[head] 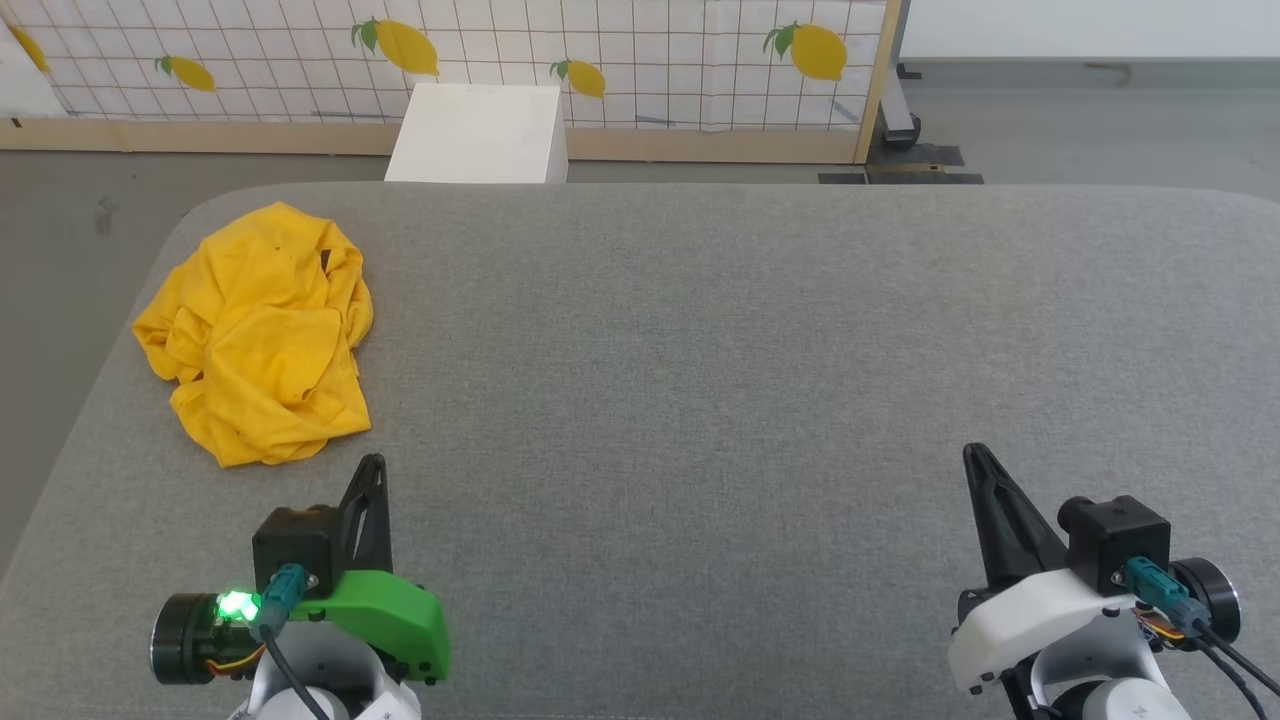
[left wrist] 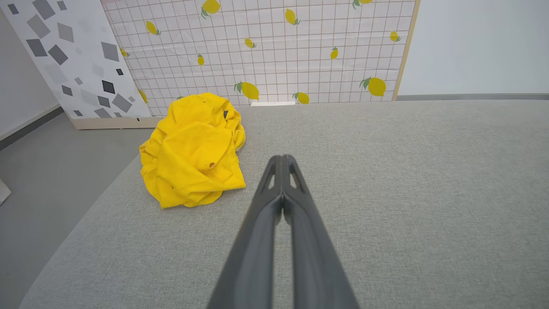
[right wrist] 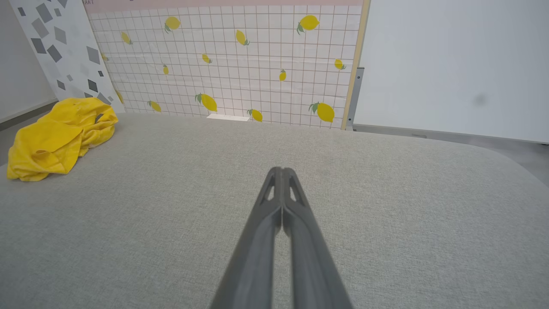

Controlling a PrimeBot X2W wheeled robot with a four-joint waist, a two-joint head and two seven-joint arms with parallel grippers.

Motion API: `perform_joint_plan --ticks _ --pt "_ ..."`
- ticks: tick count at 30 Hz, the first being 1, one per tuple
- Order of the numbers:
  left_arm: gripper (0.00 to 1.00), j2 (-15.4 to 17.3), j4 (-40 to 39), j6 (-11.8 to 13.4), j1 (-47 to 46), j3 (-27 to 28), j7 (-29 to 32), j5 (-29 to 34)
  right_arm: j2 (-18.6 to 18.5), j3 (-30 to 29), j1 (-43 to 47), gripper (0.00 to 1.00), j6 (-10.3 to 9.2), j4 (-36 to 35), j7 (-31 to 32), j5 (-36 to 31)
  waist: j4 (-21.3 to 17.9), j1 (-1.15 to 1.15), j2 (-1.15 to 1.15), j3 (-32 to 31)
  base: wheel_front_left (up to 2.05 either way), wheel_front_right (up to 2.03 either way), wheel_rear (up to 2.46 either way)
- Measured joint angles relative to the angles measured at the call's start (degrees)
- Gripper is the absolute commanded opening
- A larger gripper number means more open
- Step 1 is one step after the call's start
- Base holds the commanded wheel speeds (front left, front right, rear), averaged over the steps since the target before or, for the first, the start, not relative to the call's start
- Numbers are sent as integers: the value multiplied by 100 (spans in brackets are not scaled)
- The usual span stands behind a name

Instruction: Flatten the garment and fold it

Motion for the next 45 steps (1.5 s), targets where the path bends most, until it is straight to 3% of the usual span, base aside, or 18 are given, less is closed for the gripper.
perform_joint_plan --ticks 11,12,15,16,17,45 --pt "0 0 0 0 0 0 -1 1 0 1 -1 0 0 0 0 0 0 0 0 0 0 0 0" --pt "100 0 0 0 0 0 0 1 0 0 -1 100 0 0 0 0 0 0 0 0 0 0 0" --pt "100 0 1 -1 -2 -12 -1 -22 1 -2 3 100 -1 4 0 2 0 0 0 0 0 0 0" --pt "0 0 1 -1 -2 -14 -1 -26 1 -2 3 0 -1 4 0 2 0 0 0 0 0 0 0" --pt "100 0 1 -1 -2 -18 -1 -27 1 -5 3 100 -1 4 0 2 0 0 0 1 0 0 0" --pt "100 4 241 -2 -236 -37 -300 -134 0 -151 -95 100 -1 136 -278 212 -175 0 0 303 0 0 0"
